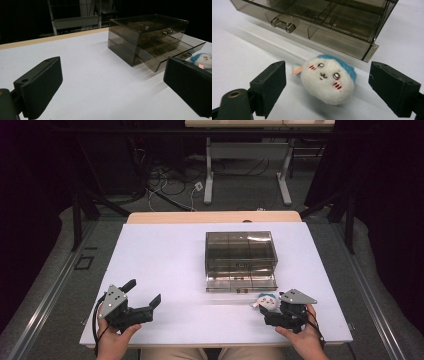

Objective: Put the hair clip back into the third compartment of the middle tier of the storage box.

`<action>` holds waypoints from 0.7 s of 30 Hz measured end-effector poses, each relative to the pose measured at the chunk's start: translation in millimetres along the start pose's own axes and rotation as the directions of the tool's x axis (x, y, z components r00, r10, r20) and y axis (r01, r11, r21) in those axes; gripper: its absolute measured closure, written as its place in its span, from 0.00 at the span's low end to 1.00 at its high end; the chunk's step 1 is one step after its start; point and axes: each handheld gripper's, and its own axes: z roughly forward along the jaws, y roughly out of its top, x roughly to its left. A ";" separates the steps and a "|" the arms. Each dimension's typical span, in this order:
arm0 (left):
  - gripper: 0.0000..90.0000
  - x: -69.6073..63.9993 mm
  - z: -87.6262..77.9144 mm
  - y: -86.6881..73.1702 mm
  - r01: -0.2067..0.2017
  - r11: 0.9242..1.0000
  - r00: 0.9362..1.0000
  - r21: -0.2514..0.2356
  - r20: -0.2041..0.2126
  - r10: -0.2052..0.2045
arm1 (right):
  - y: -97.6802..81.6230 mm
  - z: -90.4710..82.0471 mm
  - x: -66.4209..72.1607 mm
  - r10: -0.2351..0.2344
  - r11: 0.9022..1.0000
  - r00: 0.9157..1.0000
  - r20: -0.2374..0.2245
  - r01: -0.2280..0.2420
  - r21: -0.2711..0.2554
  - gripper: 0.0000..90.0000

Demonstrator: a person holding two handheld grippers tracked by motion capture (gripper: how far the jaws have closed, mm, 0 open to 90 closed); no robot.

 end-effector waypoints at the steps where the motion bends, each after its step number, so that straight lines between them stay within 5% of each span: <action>1: 0.02 0.1 -0.1 -0.1 -0.002 1.000 1.000 0.000 0.000 0.002 | -0.3 1.0 -0.4 -0.006 1.000 1.000 -0.001 0.006 -0.001 0.16; 21: 0.03 0.0 -0.6 -0.9 0.008 1.000 1.000 0.001 0.002 -0.008 | -2.6 15.0 -1.4 0.007 0.996 1.000 -0.005 -0.007 0.088 0.16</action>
